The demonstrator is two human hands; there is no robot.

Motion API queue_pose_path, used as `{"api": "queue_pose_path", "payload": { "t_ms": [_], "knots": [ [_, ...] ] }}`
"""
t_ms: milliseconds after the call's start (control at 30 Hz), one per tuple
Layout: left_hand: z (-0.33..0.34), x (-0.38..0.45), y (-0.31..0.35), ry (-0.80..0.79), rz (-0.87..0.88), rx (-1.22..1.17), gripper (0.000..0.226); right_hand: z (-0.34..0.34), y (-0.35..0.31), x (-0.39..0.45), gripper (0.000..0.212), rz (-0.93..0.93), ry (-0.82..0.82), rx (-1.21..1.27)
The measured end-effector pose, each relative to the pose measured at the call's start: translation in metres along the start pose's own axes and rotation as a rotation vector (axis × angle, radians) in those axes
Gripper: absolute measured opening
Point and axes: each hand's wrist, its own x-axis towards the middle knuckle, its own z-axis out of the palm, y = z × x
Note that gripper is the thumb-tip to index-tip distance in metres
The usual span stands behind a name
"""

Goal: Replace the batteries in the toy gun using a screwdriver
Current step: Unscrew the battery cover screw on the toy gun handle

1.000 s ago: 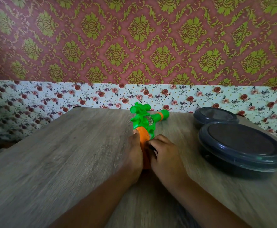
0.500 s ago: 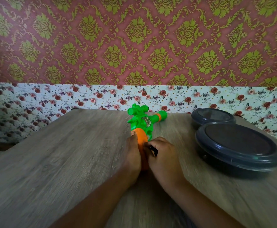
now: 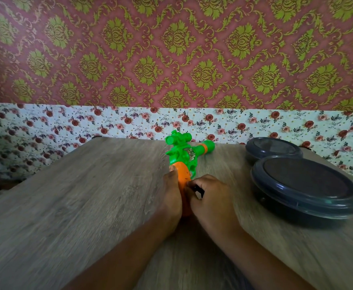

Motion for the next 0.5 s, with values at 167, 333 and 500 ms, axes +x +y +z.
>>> {"api": "queue_pose_path", "payload": {
  "t_ms": [167,333,500],
  "knots": [
    [0.0014,-0.0008,-0.0017,0.029,0.033,0.017,0.074,-0.0008,0.0003,0.0011,0.013,0.041,0.006,0.033],
    [0.0016,-0.0012,-0.0032,0.009,0.052,0.001,0.094,-0.0025,0.0015,0.0023,0.013,0.079,-0.004,0.091],
    [0.0025,0.0011,-0.0047,0.018,0.071,0.002,0.106,-0.003,0.0015,0.0022,0.014,0.121,-0.018,0.136]
  ]
}}
